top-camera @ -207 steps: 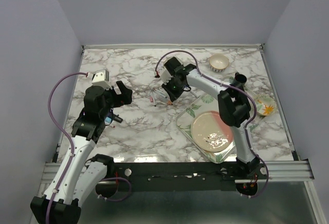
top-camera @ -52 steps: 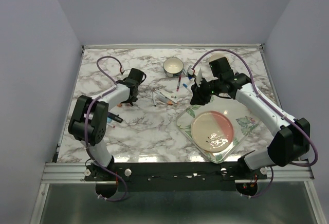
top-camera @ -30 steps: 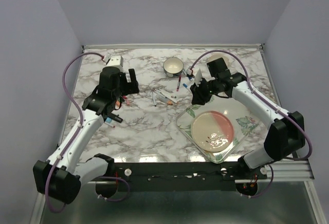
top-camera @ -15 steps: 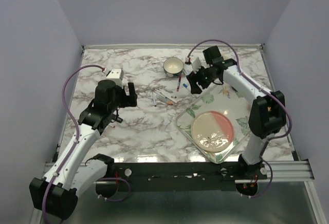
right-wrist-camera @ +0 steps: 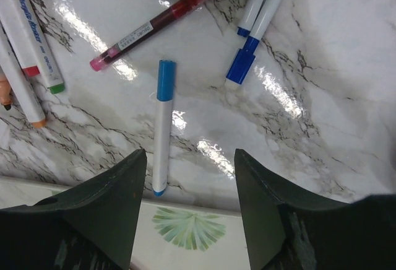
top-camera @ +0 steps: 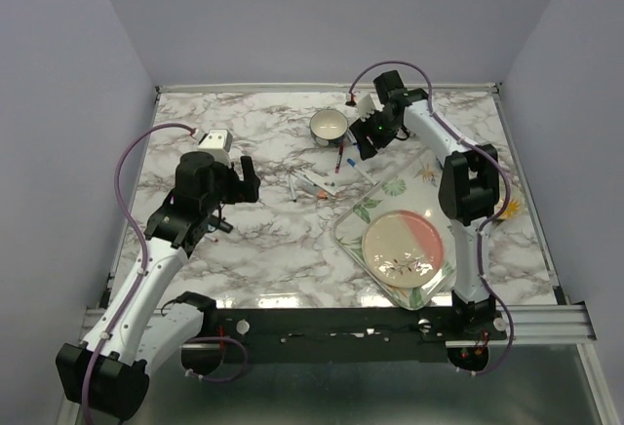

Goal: Open the pen caps
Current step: Grab a pen on the table with the right arm

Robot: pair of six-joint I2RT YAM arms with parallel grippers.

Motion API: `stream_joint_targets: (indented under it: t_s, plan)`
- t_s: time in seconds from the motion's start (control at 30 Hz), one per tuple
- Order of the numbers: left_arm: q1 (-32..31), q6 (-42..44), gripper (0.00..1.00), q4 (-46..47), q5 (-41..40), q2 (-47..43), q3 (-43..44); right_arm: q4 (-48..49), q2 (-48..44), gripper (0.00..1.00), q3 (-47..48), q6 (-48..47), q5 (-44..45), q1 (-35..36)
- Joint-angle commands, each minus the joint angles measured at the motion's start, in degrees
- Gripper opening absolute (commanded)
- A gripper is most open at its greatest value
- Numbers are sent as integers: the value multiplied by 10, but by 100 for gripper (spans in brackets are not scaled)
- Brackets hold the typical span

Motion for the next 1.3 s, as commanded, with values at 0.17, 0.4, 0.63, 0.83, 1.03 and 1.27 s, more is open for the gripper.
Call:
stream_joint_targets:
  t_s: [0.17, 0.4, 0.63, 0.83, 1.03, 1.27]
  plan:
    - [23, -4, 99, 19, 50, -11, -8, -39, 51, 62, -1, 9, -24, 3]
    - [27, -6, 99, 21, 55, -8, -10, -39, 65, 55, -11, 13, -40, 5]
    - [30, -7, 99, 23, 56, -7, -11, -25, 72, 46, -36, 19, -25, 11]
    - [32, -8, 99, 23, 57, -7, -11, -8, 69, 35, -61, 20, 35, 36]
    - [33, -8, 99, 24, 59, -7, -11, 4, 67, 21, -85, 20, 89, 56]
    - [34, -9, 99, 29, 66, -12, -14, 11, 61, 2, -91, 17, 104, 60]
